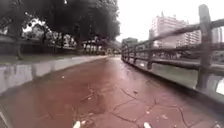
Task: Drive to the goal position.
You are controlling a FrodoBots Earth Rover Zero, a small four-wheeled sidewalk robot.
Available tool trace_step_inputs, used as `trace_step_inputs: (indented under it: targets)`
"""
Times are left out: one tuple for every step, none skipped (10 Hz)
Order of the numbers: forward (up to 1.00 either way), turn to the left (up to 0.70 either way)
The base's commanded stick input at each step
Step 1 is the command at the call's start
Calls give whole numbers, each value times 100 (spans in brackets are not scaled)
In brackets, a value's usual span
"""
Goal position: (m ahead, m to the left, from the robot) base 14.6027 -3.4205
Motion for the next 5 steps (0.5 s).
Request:
trace_step_inputs:
  targets:
    - [50,0]
    - [50,0]
    - [50,0]
    - [50,0]
    - [50,0]
